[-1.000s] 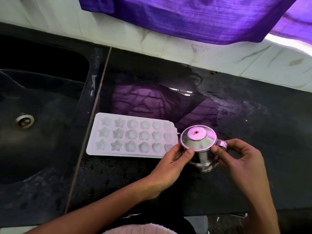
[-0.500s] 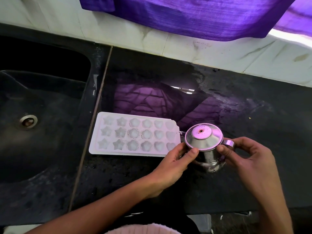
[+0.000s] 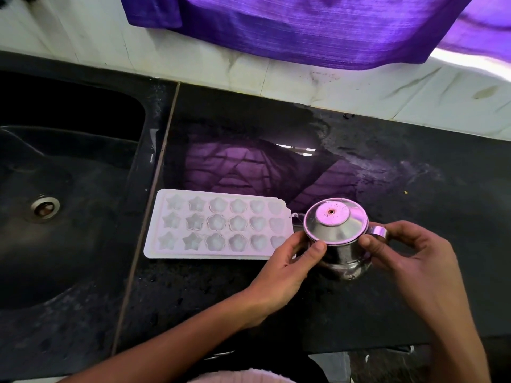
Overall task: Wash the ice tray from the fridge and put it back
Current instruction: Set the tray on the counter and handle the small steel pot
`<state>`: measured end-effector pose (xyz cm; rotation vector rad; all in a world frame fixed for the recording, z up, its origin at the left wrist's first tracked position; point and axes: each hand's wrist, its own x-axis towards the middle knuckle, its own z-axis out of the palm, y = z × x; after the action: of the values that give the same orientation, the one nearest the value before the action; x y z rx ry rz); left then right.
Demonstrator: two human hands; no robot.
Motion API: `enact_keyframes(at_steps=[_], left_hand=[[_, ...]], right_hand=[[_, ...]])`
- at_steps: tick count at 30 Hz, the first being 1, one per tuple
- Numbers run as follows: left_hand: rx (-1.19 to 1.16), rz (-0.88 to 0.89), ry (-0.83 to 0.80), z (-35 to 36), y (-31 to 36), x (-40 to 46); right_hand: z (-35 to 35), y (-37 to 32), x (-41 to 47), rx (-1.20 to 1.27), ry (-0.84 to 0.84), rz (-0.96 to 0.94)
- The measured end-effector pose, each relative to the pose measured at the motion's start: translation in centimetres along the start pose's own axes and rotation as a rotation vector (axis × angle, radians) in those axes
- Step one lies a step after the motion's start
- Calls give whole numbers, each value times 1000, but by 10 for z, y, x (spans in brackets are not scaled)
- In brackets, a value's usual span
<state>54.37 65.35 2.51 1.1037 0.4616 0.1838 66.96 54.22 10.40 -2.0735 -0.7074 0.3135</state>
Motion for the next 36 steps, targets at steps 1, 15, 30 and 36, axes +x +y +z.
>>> enact_keyframes(at_steps=[1,15,30,36], left_hand=[[4,20,3,0,0,0],[264,54,-44,3,-7,-4],[372,-61,-234,3,-16,-9],[347,-50,-237,3,-12,-10]], right_hand=[[0,1,0,38,1,4],[7,15,-11,247,-6,28],[0,18,-30,-27,16,60],[-1,16,-29,-26,23,35]])
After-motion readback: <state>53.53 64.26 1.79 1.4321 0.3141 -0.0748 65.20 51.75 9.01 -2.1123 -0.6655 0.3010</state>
